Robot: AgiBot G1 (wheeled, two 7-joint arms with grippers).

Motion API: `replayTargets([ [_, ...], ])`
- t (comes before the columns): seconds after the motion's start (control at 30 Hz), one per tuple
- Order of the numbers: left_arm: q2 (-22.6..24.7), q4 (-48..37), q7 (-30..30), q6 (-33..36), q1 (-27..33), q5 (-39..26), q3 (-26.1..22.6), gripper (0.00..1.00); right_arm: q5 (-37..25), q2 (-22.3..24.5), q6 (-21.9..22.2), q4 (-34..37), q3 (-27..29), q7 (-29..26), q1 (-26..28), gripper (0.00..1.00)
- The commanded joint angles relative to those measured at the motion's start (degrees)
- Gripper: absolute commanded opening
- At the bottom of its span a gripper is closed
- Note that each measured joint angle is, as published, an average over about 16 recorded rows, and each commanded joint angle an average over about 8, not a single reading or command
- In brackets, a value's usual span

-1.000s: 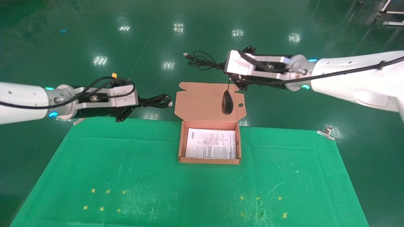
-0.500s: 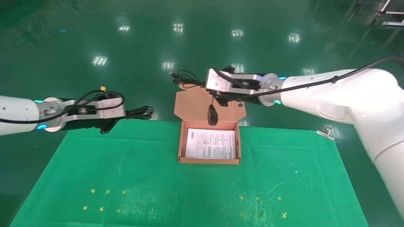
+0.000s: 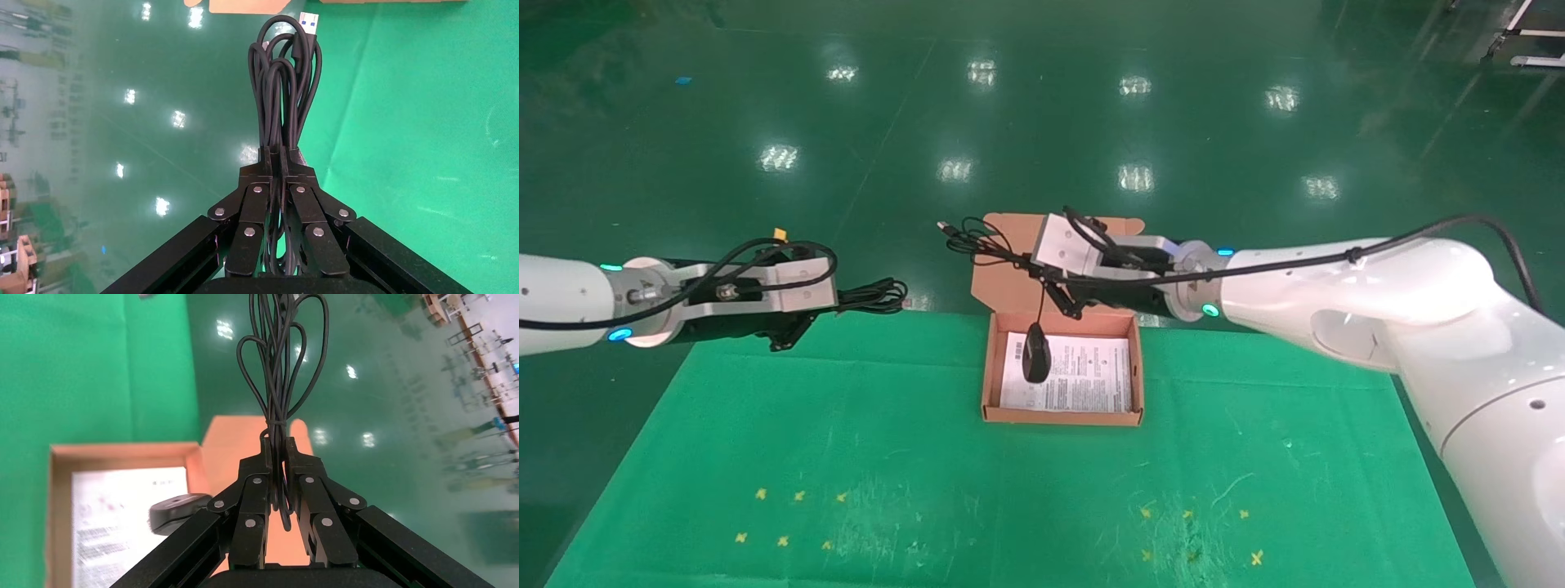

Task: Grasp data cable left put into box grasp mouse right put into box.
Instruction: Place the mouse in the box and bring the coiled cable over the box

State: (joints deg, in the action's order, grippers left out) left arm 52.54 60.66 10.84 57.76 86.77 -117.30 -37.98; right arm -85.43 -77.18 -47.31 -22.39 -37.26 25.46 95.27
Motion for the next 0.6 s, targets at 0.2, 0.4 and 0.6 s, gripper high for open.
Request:
replayTargets([
  [0.2,-0.22,1.17,1.21,0.10,-0.32,-0.66,-0.07,0.00,4.02,-0.46,0.45,3.51,-0.32,-0.53,-2.27,0.00],
  [0.4,-0.27,1.44,1.49,0.12,-0.40,-0.82,-0.08,0.00,5.28,-0.52,2.51,7.60,-1.64,-1.93,-3.70,0.00],
  [0.6,-0.29,1.55,1.60,0.13,-0.43,-0.88,-0.09,0.00,5.85,-0.86,4.61,8.95,-3.71,-3.35,-5.14,0.00],
])
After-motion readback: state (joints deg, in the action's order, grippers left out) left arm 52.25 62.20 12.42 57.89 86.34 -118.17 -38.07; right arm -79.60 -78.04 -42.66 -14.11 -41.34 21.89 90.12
